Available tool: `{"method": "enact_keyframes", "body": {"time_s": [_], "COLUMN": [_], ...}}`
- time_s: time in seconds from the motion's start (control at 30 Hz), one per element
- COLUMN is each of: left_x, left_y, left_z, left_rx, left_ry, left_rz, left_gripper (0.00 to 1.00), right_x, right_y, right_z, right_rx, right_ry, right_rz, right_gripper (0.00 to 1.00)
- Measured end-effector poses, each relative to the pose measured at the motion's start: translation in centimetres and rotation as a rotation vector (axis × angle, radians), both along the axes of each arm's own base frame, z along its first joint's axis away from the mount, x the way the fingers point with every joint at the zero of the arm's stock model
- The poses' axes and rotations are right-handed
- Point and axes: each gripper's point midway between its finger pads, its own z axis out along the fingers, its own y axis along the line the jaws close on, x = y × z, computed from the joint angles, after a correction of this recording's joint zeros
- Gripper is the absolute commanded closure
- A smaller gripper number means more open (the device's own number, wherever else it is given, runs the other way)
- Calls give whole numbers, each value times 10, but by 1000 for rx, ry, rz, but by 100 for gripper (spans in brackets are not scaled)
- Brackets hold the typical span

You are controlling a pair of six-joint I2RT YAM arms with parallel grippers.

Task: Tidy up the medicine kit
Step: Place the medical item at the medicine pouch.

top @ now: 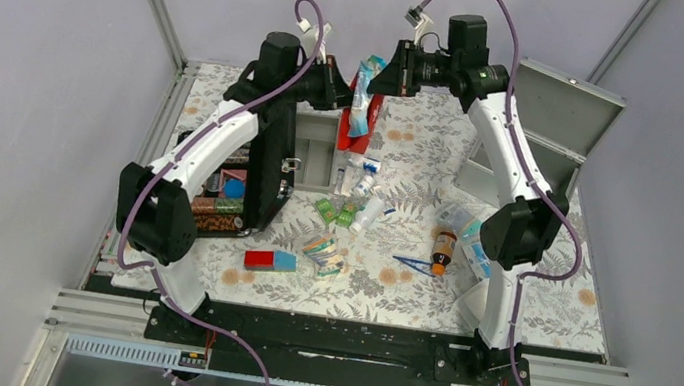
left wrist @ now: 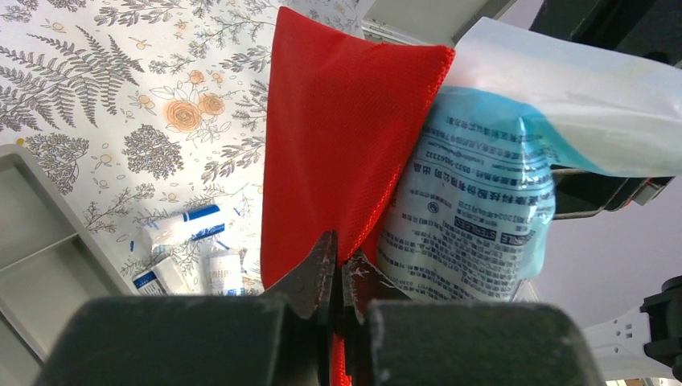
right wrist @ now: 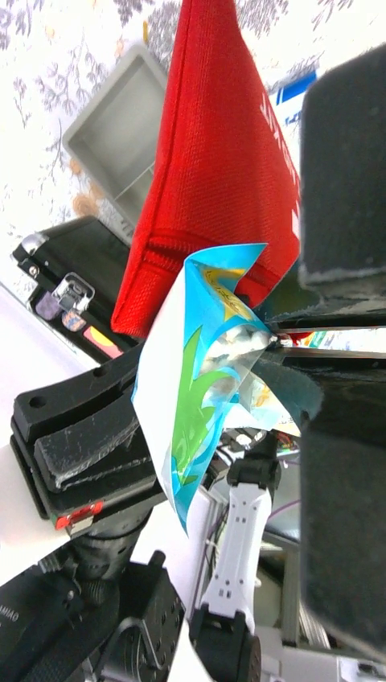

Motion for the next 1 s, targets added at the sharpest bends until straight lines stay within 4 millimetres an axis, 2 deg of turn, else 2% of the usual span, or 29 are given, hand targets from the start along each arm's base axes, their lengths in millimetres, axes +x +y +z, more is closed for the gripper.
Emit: {"method": "enact_keyframes", "body": {"time_s": [0.37,0.63,0.77,0.87,1.0], "left_x": [1,1,0,0,-2], "left_y": [1,0,-3,-2,1], "left_z": [-2,1,5,3,-8], "left_rx": [-17,-28,-39,-41,-36], "left_ry": [11,2,-13,-12,17], "left_rz": [0,-11,-29,-32,-37], "left_gripper": [100,100,100,100,100], "right_x": [13,18,14,7,-5], "right_y": [-16,-17,-15,-10,-3], "right_z": [-11,-17,-23,-32,-63], "right_rx": [-125,-154,-166,-163,-153], "right_ry": [-97,-114,-99,-55,83], "right_rz": [-105,-130,-120,-99,-77], "right_gripper": [90,89,86,82,79]}}
